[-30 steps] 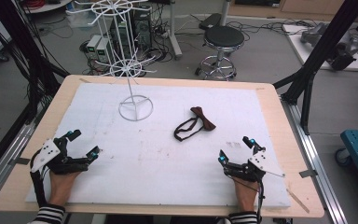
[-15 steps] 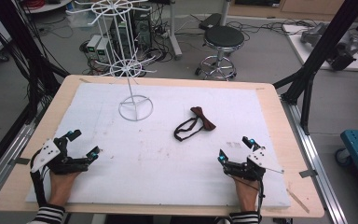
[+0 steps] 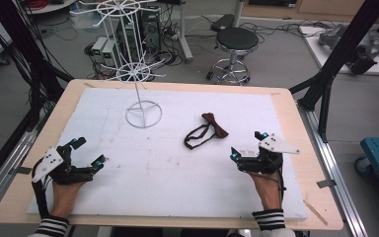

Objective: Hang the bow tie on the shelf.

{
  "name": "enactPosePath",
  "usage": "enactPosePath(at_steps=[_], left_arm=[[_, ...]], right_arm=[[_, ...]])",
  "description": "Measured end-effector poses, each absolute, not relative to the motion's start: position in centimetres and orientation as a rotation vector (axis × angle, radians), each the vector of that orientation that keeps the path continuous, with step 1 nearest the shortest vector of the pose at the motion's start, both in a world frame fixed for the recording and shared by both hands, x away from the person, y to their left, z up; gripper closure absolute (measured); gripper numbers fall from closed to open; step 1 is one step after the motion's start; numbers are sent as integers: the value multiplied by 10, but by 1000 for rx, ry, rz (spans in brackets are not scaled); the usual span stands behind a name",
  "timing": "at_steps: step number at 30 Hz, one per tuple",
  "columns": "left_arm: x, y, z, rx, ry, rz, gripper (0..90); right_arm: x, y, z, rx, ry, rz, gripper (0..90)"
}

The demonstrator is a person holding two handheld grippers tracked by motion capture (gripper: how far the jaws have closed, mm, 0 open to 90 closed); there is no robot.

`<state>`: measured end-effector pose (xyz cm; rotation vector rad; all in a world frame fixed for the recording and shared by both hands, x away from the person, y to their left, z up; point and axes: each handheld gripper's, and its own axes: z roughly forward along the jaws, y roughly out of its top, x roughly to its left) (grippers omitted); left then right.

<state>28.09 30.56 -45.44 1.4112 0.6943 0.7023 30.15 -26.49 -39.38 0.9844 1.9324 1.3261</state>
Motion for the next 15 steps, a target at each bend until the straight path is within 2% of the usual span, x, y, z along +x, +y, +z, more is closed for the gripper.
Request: enactPosePath(at_steps=[15], left_arm=[[281, 305, -454, 1412, 694, 703, 24]], right_arm=[[342, -258, -375, 955, 2136, 1172, 8]])
